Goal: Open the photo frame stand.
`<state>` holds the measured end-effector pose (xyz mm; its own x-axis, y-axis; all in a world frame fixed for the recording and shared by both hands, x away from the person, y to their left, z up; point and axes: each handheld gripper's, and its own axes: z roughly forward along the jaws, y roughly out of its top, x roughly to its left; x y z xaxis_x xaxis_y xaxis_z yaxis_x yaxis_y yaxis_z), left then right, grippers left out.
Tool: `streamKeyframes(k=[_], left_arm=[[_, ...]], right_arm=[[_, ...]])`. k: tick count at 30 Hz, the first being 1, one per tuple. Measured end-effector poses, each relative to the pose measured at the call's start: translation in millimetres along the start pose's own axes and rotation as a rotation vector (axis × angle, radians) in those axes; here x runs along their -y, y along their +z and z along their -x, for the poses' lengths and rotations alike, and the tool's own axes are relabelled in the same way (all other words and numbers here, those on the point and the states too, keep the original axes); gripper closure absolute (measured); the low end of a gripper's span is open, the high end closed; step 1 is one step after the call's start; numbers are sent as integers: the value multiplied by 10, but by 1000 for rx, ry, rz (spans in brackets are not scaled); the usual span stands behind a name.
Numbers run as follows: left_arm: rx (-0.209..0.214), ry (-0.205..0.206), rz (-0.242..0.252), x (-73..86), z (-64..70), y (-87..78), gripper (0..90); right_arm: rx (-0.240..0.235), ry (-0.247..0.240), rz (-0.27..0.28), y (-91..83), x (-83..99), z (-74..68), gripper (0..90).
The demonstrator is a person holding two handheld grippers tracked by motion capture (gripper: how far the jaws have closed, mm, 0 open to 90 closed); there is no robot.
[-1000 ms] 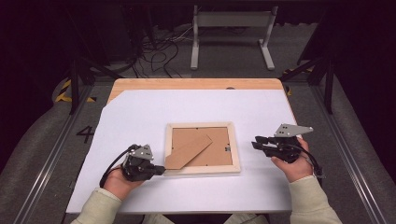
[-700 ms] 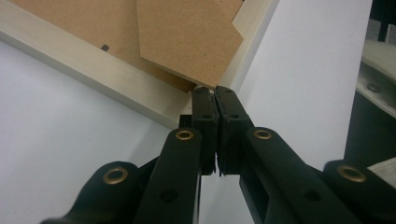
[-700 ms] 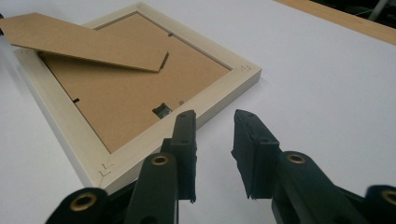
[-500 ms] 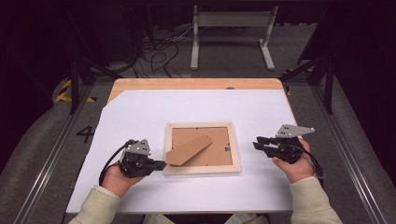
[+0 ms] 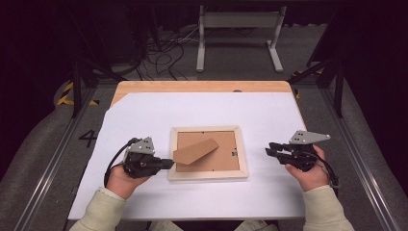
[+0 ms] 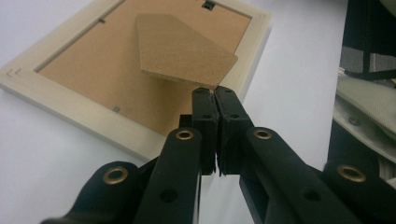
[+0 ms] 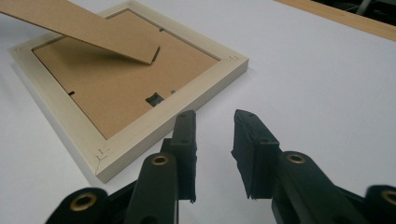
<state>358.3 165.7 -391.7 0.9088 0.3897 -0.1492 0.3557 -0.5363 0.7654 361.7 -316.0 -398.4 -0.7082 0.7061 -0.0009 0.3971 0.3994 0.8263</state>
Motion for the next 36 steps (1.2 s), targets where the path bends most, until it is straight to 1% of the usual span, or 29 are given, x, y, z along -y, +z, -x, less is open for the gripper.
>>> streamKeyframes(k=[4, 7, 9, 10, 12, 14, 18, 19, 20, 21, 22, 25, 27, 36], left_arm=[[-4, 5, 27, -60, 5, 4, 875], [-8, 1, 56, -108, 2, -9, 874], [-11, -9, 76, -131, -1, -16, 873], [-11, -9, 76, -131, -1, -16, 871], [-18, -15, 104, -164, -16, -35, 869], [-11, -30, 118, -183, -19, -40, 870], [-12, -38, 133, -229, -15, -33, 870], [-13, -31, 139, -250, -15, -29, 870], [-18, -31, 142, -266, -10, -28, 870], [-12, -33, 149, -280, -6, -22, 870], [-18, -30, 152, -295, -6, -19, 869], [-16, -34, 159, -323, -4, -8, 868], [-15, -40, 171, -373, -5, 15, 868], [-6, -62, 192, -485, -21, 70, 863]], right_arm=[[9, 6, 1, -43, 27, 11, 694], [17, 10, 0, -69, 47, 16, 694], [21, 13, -1, -87, 58, 18, 694], [21, 13, -1, -87, 58, 18, 694], [25, 16, 2, -110, 66, 21, 694], [29, 17, 4, -118, 70, 25, 695], [32, 20, 2, -121, 75, 32, 694], [31, 20, 3, -119, 74, 33, 695], [30, 20, 3, -117, 73, 32, 695], [30, 19, 3, -116, 72, 32, 694], [30, 19, 3, -115, 72, 32, 694], [29, 19, 3, -115, 71, 33, 694], [28, 20, 3, -116, 71, 36, 694], [28, 25, 1, -112, 82, 45, 692]])
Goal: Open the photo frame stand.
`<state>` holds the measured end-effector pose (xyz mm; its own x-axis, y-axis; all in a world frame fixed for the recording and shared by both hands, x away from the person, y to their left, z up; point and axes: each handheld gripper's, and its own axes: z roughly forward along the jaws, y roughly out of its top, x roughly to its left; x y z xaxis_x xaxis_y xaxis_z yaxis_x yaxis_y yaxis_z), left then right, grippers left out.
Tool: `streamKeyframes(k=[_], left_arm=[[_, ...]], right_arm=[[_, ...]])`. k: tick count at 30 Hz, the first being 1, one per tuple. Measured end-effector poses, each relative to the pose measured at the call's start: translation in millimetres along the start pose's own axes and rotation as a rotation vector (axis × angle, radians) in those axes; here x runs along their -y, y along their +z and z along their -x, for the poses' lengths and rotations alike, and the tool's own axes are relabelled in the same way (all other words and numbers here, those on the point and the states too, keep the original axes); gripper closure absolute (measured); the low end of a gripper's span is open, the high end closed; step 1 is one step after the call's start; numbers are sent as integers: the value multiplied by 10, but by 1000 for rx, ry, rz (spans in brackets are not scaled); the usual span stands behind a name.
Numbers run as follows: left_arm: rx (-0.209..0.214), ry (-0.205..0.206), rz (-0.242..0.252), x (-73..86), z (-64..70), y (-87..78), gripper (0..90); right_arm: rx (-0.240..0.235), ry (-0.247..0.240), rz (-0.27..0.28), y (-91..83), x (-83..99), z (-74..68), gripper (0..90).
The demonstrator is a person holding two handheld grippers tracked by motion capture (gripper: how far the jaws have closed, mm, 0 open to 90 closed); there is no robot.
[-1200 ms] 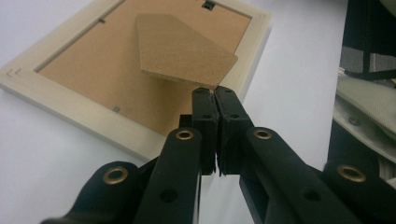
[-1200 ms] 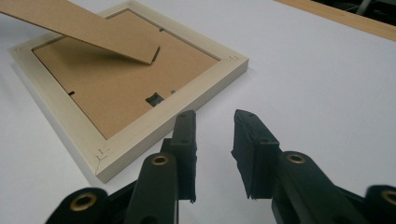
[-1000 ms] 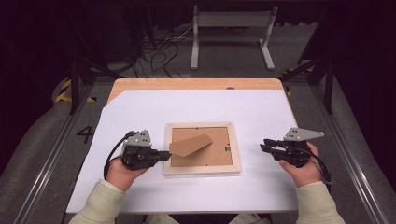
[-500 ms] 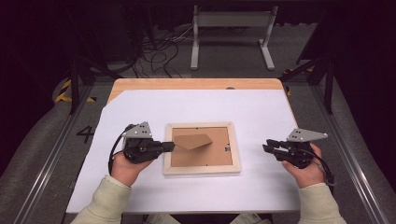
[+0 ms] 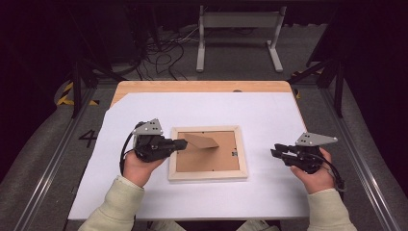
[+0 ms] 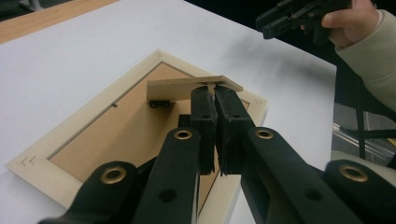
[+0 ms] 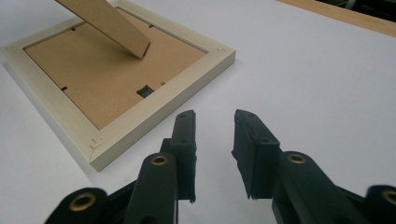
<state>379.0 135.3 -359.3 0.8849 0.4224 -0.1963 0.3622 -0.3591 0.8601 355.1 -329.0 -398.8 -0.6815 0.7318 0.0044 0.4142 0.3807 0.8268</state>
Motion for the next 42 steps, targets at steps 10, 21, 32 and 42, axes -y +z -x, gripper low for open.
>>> streamKeyframes(k=[10, 21, 32, 42], left_arm=[[-2, -13, 12, -57, -21, 62, 852], [-6, -9, -7, -19, -18, 49, 834], [-16, -6, -35, 66, -29, 21, 774], [4, -54, -16, 143, -134, -114, 415]], right_arm=[[-1, 3, -3, 6, 6, 6, 688], [-1, 1, -3, 11, -1, 3, 685], [4, 2, 0, 2, 2, 11, 679], [24, 3, 15, -61, 8, 38, 672]])
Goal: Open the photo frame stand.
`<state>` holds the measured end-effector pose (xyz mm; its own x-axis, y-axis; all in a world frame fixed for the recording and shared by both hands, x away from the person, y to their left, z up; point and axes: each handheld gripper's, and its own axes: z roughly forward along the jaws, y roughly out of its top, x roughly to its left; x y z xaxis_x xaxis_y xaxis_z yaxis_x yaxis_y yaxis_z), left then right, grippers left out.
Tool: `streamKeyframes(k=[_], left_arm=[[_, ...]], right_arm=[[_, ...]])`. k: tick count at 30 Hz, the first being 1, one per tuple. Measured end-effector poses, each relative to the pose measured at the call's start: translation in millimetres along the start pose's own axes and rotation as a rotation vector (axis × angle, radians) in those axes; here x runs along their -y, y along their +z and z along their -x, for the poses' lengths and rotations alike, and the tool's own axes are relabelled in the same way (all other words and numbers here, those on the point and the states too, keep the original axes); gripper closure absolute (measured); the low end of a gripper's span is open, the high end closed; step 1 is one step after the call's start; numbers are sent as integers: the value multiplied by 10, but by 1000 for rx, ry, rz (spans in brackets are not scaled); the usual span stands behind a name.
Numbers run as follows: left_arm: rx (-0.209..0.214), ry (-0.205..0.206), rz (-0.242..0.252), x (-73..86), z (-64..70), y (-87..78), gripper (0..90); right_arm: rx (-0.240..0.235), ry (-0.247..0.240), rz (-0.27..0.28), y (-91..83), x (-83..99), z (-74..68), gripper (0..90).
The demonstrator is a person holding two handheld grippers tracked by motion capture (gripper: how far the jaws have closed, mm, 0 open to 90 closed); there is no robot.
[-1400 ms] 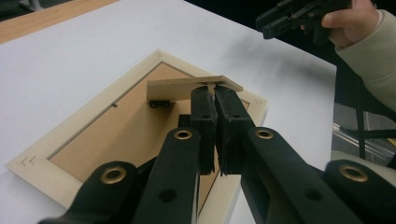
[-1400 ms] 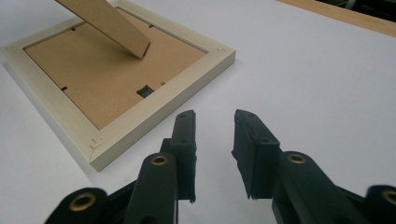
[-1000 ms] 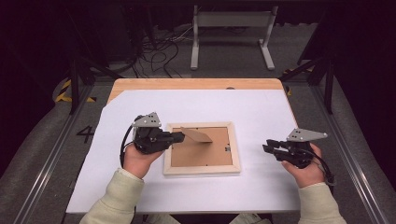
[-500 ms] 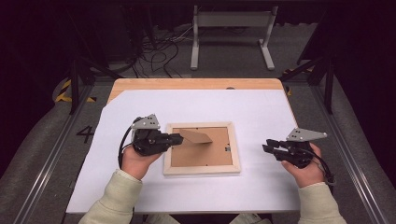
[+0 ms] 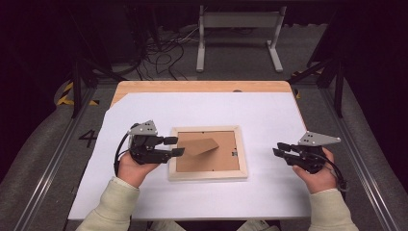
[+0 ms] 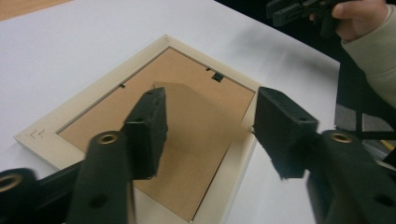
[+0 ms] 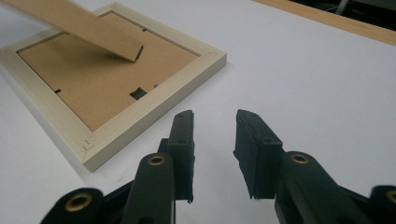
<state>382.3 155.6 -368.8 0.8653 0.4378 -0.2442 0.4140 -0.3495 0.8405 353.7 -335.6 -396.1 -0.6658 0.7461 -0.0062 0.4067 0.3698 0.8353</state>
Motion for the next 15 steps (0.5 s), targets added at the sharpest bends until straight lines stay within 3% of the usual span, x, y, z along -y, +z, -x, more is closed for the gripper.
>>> streamKeyframes(k=[9, 15], left_arm=[[9, -85, 60, -20, -43, -110, 292], [5, -222, 63, 16, -101, -79, 275]], right_arm=[[11, 4, -4, -3, 14, 20, 662], [12, 2, -6, -1, 12, 13, 657]])
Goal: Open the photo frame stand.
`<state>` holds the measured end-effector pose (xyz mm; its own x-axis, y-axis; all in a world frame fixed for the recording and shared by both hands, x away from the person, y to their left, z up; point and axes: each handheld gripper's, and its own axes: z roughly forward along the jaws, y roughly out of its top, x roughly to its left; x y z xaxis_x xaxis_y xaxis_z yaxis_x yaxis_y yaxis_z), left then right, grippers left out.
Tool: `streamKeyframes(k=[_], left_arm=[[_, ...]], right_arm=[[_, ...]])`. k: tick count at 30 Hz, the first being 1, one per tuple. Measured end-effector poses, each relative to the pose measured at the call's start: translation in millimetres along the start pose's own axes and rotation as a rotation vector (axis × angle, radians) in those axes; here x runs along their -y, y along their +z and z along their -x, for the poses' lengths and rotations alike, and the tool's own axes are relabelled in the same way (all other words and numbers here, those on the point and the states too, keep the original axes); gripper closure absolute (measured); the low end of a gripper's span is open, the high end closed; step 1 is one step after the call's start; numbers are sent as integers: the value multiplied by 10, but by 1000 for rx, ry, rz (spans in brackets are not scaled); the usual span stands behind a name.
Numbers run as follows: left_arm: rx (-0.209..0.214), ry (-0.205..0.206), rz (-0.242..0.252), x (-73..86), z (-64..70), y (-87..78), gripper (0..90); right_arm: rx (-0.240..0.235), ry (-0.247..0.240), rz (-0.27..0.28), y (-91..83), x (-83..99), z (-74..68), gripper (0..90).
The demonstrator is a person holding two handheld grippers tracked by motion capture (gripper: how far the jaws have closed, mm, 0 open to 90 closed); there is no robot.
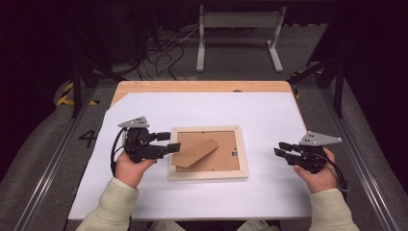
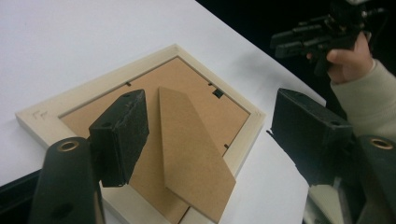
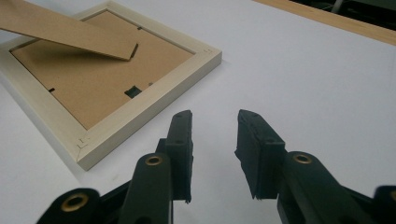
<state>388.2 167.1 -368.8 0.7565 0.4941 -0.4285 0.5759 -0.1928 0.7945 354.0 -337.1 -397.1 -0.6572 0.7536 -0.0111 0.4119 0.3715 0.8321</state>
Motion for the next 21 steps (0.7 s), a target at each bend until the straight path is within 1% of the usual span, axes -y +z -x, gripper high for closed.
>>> streamKeyframes(k=[1, 2, 3, 4, 6, 8, 11, 13, 14, 15, 16, 18, 19, 20, 21], left_arm=[[7, -19, 4, 7, -18, 1, 270], [22, -32, -1, 13, -27, 9, 258], [22, -32, -1, 13, -27, 9, 236], [37, -27, -15, 22, -29, 22, 236], [47, -33, -39, 51, -14, 54, 206], [45, -38, -49, 68, -16, 75, 192], [44, -59, -61, 96, -23, 99, 185], [27, -67, -66, 122, -51, 111, 187], [16, -82, -70, 135, -68, 116, 190], [11, -105, -71, 156, -108, 123, 192], [11, -105, -71, 156, -108, 123, 193], [9, -139, -88, 184, -154, 144, 192], [6, -141, -97, 193, -170, 155, 190], [9, -153, -103, 204, -177, 175, 186], [9, -153, -103, 204, -177, 175, 184]], right_arm=[[0, 0, 0, 1, 0, -1, 656], [0, 0, 0, 1, 0, -2, 655], [0, 0, 0, 1, 0, -2, 655], [0, 1, 0, 2, 1, -2, 654], [0, -1, 0, 1, 2, -3, 654], [1, -2, -2, 1, 1, -5, 654], [-1, -5, -3, 5, -1, -13, 654], [-2, -8, -2, 9, -3, -17, 654], [-1, -10, -3, 9, -4, -18, 653], [-2, -10, -3, 12, -4, -19, 652], [-2, -10, -3, 12, -4, -19, 652], [2, -15, -9, 18, -3, -23, 652], [1, -16, -10, 21, -3, -24, 652], [2, -16, -11, 23, -4, -25, 651], [2, -16, -11, 23, -4, -25, 651]])
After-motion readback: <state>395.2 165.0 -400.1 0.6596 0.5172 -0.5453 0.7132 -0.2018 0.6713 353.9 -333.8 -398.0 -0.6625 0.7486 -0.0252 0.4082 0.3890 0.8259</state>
